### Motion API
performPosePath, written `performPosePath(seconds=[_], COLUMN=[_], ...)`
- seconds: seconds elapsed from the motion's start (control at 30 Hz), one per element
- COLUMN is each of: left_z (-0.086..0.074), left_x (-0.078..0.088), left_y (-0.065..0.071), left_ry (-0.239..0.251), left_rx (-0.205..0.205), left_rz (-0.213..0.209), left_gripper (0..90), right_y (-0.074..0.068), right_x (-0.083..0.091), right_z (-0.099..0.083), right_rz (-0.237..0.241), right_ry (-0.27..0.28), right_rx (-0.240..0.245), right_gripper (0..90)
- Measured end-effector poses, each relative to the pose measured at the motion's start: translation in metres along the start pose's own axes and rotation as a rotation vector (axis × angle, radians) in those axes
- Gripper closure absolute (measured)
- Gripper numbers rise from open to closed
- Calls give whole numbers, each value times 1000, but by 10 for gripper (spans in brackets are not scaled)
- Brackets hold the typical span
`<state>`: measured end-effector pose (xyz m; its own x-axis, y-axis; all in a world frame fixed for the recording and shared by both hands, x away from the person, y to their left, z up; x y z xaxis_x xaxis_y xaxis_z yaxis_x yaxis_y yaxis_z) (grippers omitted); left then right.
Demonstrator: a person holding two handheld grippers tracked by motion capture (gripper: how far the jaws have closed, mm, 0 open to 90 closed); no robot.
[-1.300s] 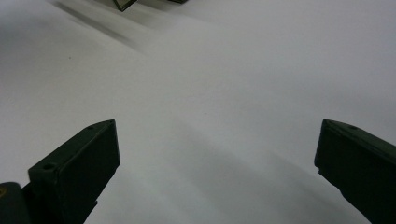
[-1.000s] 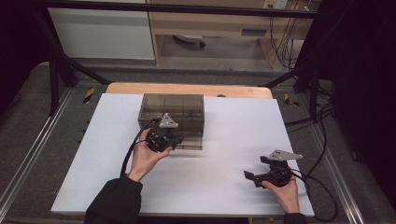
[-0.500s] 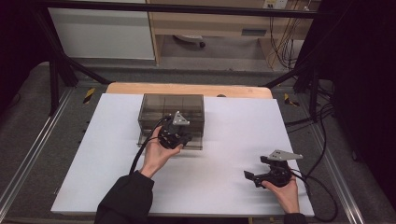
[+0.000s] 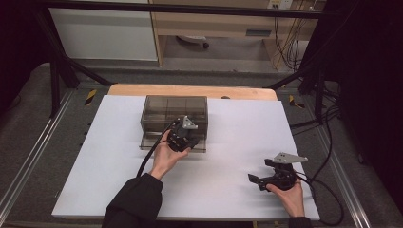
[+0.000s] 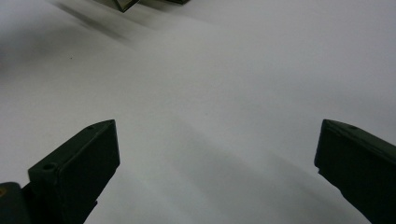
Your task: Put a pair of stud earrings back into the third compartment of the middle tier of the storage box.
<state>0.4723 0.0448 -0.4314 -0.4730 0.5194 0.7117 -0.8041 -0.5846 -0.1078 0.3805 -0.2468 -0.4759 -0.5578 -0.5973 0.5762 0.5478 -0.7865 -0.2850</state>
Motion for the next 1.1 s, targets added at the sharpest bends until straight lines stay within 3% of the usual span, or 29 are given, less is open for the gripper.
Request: performPosePath(seconds=[0.37, 0.53, 0.8, 1.1], left_z=[-7, -5, -4, -10], left_x=[-8, -4, 17, 40], left_y=[-3, -2, -5, -5], left_ry=[-19, -9, 31, 82], left_rx=[20, 16, 23, 3], left_rz=[3, 6, 11, -4], left_gripper=[791, 745, 591, 379], right_y=[0, 0, 0, 0], right_x=[1, 0, 1, 2], right_z=[0, 0, 0, 1], right_rz=[0, -1, -1, 0], right_ry=[1, -1, 2, 6], right_rx=[-3, -1, -6, -10], right_gripper=[6, 6, 6, 6])
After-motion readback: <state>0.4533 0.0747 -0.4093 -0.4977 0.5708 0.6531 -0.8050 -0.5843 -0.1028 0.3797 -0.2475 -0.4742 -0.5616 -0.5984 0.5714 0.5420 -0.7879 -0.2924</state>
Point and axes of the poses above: each handheld gripper's, and its own axes: x roughly backward along the jaws, z roughly out of its top, y roughly to its right, the point moved 5 cm from there along -x, roughly forward along the jaws, and after that the axes turned 8 degrees about -x, right-handed, at the moved point
